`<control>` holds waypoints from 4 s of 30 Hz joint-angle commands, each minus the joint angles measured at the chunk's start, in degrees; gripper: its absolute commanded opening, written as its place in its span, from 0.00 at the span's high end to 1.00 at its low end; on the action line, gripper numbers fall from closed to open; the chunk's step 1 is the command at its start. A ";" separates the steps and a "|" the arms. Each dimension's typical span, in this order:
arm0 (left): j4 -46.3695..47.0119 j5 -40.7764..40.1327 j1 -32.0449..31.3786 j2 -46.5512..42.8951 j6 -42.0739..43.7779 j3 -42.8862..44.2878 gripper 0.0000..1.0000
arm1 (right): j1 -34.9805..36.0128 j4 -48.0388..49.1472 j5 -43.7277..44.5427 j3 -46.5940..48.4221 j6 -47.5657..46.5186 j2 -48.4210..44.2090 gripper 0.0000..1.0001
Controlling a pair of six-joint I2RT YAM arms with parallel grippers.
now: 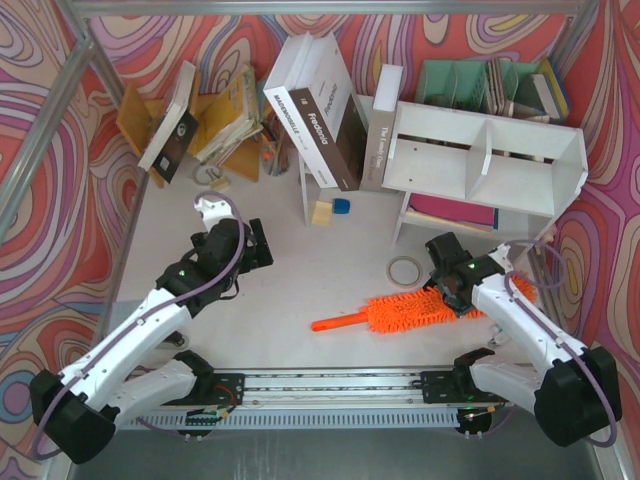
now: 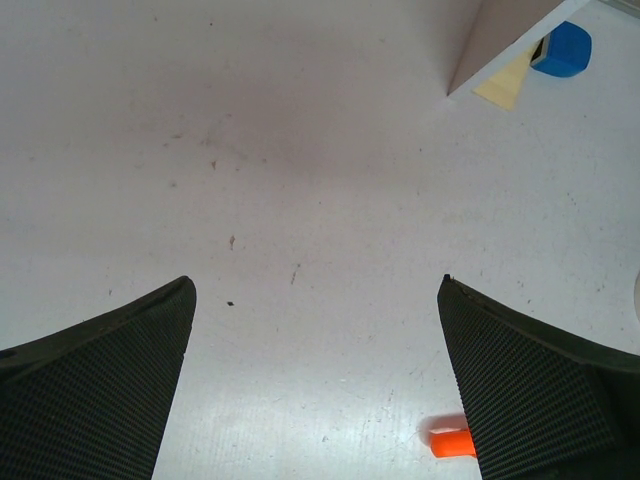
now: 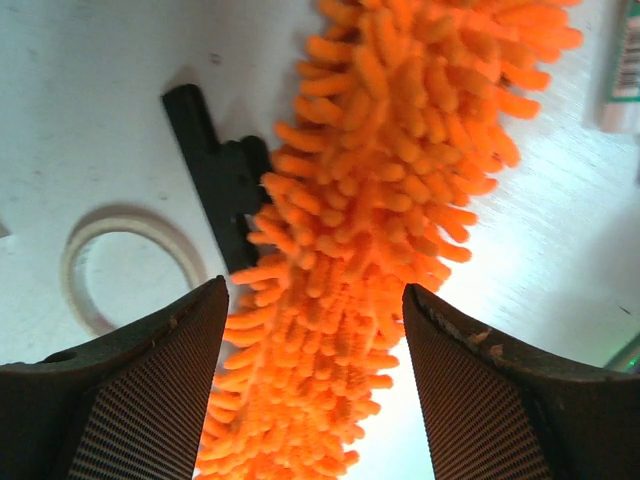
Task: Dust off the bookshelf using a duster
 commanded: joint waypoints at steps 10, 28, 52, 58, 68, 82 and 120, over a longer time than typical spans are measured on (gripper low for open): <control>0.20 -2.20 -0.40 0.15 1.39 0.85 0.02 | 0.40 1.07 -1.84 -5.65 2.19 1.61 0.36; 0.80 -0.94 -0.54 1.55 1.68 0.91 0.02 | 0.33 7.74 -1.16 -8.48 2.65 6.74 0.41; 0.65 0.53 -1.84 3.06 2.71 1.74 0.02 | 0.33 5.57 1.04 -8.27 3.73 3.17 0.83; 0.62 1.36 -2.41 3.72 3.14 2.43 0.02 | 0.33 3.95 1.68 -6.71 4.32 0.95 0.88; 0.42 1.92 -3.47 4.46 3.86 3.15 0.02 | 0.22 2.80 2.37 -5.09 5.09 -2.31 0.93; 0.17 7.42 -6.93 8.78 6.86 7.71 0.02 | 0.22 0.04 2.42 -2.98 7.15 -6.08 1.00; -13.00 35.50 -26.12 39.09 23.74 27.14 0.13 | 0.24 -0.89 2.66 4.19 2.21 -11.57 1.00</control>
